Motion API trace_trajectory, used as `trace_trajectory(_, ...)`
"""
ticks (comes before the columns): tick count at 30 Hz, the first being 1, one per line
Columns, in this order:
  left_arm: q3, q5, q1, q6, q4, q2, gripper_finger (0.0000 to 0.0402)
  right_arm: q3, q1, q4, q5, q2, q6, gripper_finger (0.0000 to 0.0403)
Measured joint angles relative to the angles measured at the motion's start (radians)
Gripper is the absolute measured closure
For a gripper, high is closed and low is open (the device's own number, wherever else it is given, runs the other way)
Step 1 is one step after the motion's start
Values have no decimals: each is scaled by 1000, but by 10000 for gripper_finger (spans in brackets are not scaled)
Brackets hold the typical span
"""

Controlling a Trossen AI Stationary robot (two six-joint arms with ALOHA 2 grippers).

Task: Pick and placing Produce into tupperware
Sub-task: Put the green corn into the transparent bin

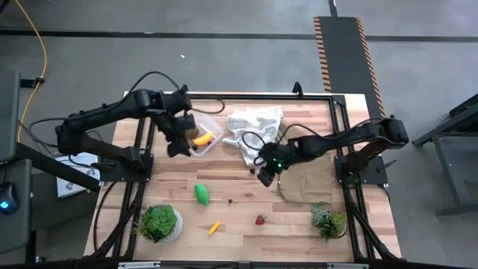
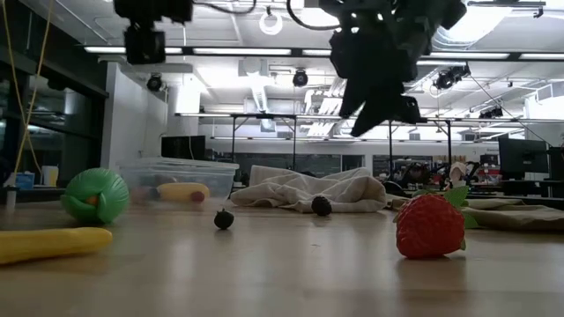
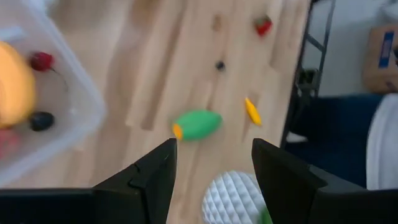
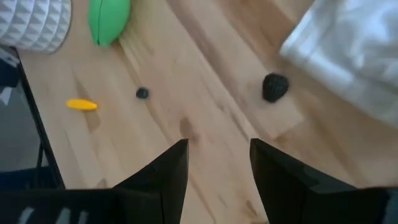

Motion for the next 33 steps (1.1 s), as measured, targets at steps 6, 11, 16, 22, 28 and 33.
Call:
trace_trajectory(6,0,-74,-160,-131,11,-100,204,-17,56,145,-15,0,-43,240)
trace_trajectory(11,0,-218,-301,-218,27,-168,204,-17,78,189,-87,0,-39,240)
trace_trajectory(16,0,-349,-437,-132,80,-200,204,-17,91,184,-104,0,-24,240)
trace_trajectory(22,0,-446,-557,112,128,-152,204,-17,89,190,-86,0,0,240)
trace_trajectory(28,0,-556,-630,371,137,-18,204,-17,90,193,-59,0,27,240)
trace_trajectory(33,0,-623,-660,510,140,106,203,-17,90,196,-52,0,59,240)
